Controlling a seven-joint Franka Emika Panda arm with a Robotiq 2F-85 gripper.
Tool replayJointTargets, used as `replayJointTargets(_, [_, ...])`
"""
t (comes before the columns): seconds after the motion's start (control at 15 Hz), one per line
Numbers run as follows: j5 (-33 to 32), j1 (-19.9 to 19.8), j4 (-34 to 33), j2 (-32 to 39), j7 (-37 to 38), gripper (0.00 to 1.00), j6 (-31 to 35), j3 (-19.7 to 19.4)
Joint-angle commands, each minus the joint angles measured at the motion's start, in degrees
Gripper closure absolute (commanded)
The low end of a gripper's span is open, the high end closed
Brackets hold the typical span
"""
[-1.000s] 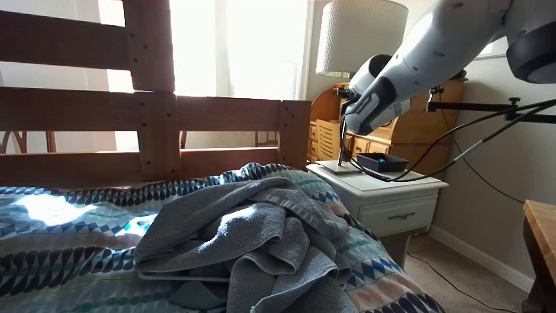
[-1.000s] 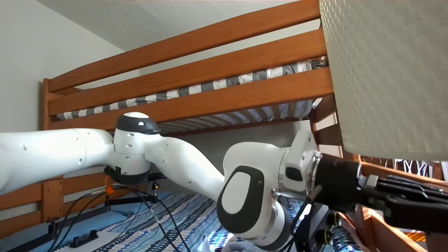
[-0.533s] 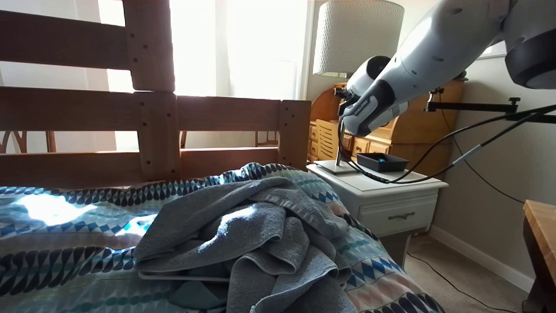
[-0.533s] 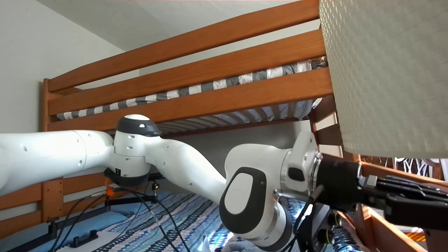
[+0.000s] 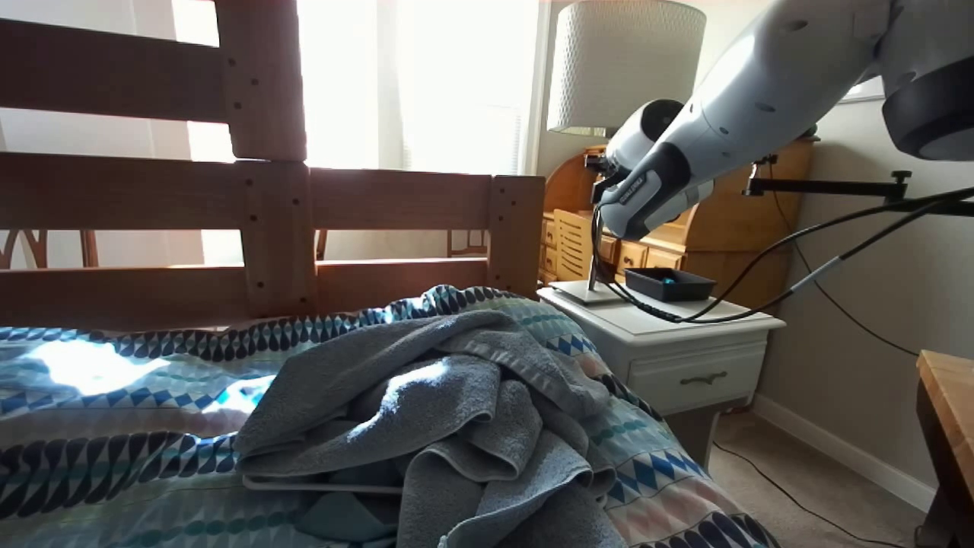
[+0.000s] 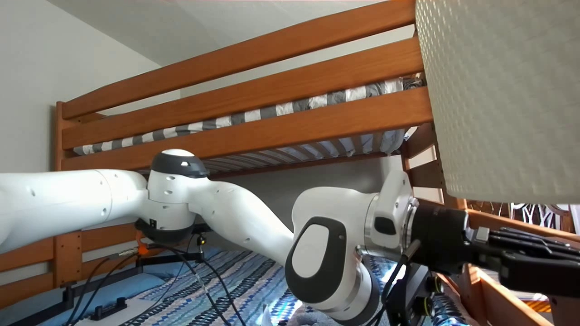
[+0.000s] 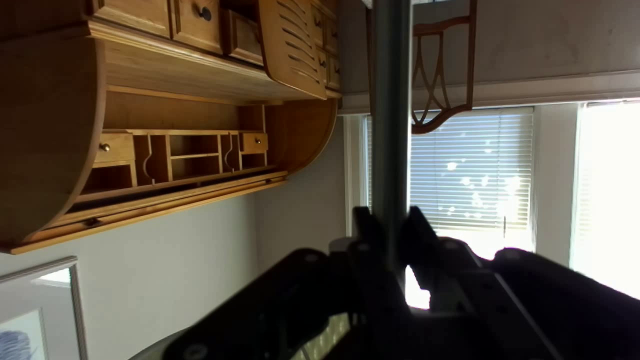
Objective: Move the lamp backwards.
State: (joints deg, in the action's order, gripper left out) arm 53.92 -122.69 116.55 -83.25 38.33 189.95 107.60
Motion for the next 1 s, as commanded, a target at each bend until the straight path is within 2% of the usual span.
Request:
replayJointTargets(0.0, [1.2, 0.0, -0.9, -3.6, 1.1, 0.95, 0.9, -3.4])
replayJointTargets(0.27, [1.2, -0.1, -0.9, -4.0, 1.1, 0.95, 0.4, -3.5])
replayJointTargets(0.33, [1.3, -0.1, -0.9, -4.4, 1.2, 0.55, 0.3, -3.6])
replayJointTargets(0.4, [1.1, 0.0, -0.8, -4.2, 1.0, 0.54, -0.1, -3.7])
replayJointTargets(0.67, [0.7, -0.4, 0.0, -3.1, 0.3, 0.27, 1.2, -5.8])
replayJointTargets(0.93, [0.6, 0.0, 0.5, -2.9, 0.1, 0.01, 1.4, -5.8])
